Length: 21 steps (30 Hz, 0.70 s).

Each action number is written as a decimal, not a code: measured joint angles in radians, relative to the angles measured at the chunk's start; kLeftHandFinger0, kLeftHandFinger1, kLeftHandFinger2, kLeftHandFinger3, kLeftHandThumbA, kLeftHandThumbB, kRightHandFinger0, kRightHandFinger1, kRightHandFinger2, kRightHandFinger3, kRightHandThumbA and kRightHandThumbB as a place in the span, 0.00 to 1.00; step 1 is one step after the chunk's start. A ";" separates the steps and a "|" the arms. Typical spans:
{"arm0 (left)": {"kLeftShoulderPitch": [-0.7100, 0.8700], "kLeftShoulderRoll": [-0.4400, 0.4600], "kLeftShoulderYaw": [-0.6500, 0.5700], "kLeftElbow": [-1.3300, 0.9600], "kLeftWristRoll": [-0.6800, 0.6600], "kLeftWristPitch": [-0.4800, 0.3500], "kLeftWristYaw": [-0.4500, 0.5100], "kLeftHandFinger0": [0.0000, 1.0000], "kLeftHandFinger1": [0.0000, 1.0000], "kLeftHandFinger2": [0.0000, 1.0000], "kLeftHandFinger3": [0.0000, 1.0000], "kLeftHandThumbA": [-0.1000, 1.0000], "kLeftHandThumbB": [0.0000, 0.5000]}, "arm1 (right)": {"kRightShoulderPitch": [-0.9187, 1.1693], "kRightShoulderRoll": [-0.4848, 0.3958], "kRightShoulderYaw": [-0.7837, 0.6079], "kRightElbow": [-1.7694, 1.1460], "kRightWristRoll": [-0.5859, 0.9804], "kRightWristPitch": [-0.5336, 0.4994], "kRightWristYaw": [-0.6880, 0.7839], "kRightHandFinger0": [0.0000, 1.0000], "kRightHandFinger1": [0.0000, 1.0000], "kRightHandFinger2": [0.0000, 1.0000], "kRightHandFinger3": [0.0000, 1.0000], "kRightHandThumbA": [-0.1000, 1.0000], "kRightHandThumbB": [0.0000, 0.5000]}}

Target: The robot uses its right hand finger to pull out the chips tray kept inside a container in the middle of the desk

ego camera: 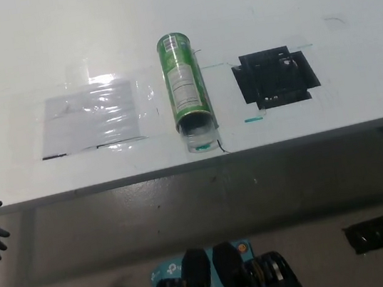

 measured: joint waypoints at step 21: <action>0.000 -0.001 -0.003 -0.001 0.000 0.021 0.000 0.25 0.29 0.36 0.63 0.00 0.18 | -0.242 -0.044 0.210 -0.149 -0.045 0.076 0.071 0.00 0.00 0.59 0.84 0.00 0.51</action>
